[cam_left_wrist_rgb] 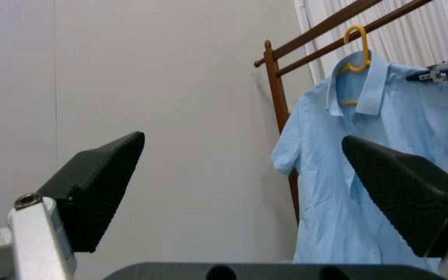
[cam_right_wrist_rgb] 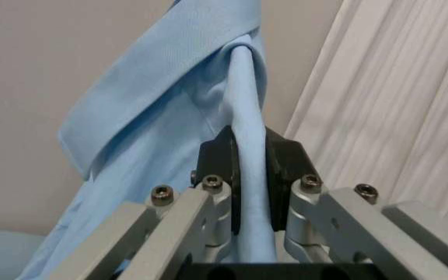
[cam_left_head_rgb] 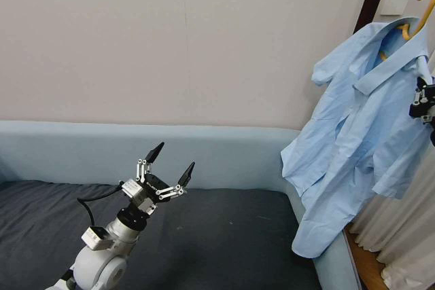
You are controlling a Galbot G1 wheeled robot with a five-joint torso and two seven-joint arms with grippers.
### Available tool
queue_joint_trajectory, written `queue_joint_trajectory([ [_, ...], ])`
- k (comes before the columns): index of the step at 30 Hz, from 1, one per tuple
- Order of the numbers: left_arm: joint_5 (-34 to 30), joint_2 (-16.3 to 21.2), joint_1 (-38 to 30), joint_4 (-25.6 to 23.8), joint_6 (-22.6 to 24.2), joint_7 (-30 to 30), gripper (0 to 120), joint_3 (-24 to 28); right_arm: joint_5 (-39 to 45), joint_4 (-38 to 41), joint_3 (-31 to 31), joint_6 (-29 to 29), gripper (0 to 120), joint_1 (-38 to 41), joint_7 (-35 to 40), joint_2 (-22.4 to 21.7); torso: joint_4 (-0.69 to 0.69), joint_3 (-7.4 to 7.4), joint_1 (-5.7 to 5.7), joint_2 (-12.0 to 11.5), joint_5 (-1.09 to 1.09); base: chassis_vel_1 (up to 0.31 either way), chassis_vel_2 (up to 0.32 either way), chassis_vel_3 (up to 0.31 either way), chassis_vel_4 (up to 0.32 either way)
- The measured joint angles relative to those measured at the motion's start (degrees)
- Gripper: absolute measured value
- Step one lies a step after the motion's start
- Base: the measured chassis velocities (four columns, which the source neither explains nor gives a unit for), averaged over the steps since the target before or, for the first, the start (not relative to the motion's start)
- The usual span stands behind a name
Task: Pick up the clothes from the sofa and hang them on the clothes hanger.
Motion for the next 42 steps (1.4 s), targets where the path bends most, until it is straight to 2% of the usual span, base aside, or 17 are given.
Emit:
queue_joint_trajectory([
  [9,-0.1,-0.5,-3.4,2.4,0.0,0.1,100,2.4,-13.0,-3.6,-0.9,1.7,7,0.8,-5.0,1.1,0.01,0.00,0.00,0.0,0.00,0.000,0.000,0.000,0.000],
  [20,-1.1,-0.1,-9.4,7.5,0.0,0.6,100,5.5,-15.0,-12.3,-3.5,2.3,7,6.8,-5.5,3.5,0.02,0.00,0.00,0.0,0.00,0.000,0.000,0.000,0.000],
  [24,-1.6,-0.2,-11.5,9.3,0.0,0.9,100,6.7,-16.1,-16.9,-7.9,2.9,7,12.9,-5.5,4.2,-0.02,-0.01,0.00,0.0,0.00,0.000,0.000,0.000,0.000],
  [27,-1.9,-0.6,-13.2,11.2,0.0,0.9,100,8.2,-17.7,-22.2,-15.0,3.7,7,19.8,-5.5,5.3,0.04,0.00,0.01,0.0,0.00,0.000,0.000,0.000,0.000],
  [28,-1.9,-0.6,-13.2,11.2,0.0,0.9,100,8.2,-17.7,-22.2,-15.0,3.7,7,19.8,-5.5,5.3,0.04,0.00,0.01,0.0,0.00,0.000,0.000,0.000,0.000],
  [31,-1.9,-1.4,-14.4,12.8,-0.1,0.9,100,9.4,-19.1,-25.7,-21.7,3.8,7,26.0,-5.8,6.9,0.03,0.01,0.01,0.0,-0.01,0.000,0.000,0.000,0.000],
  [35,-1.9,-1.9,-14.9,13.4,-0.2,0.9,100,9.8,-19.9,-28.3,-25.3,3.8,7,30.7,-5.6,8.3,0.02,0.00,0.01,0.0,-0.02,0.000,0.000,0.000,0.000],
  [38,-1.9,-2.2,-15.0,14.3,-0.5,1.0,100,9.9,-21.9,-33.7,-30.3,4.2,7,38.0,-5.5,10.1,0.02,0.00,0.00,0.0,-0.01,0.000,0.000,0.000,0.000],
  [42,-1.8,-2.2,-15.1,15.3,-1.0,1.1,100,9.7,-24.3,-39.3,-34.3,5.4,7,43.5,-5.4,11.9,0.01,0.00,0.01,0.0,-0.02,0.000,0.000,0.000,0.000],
])
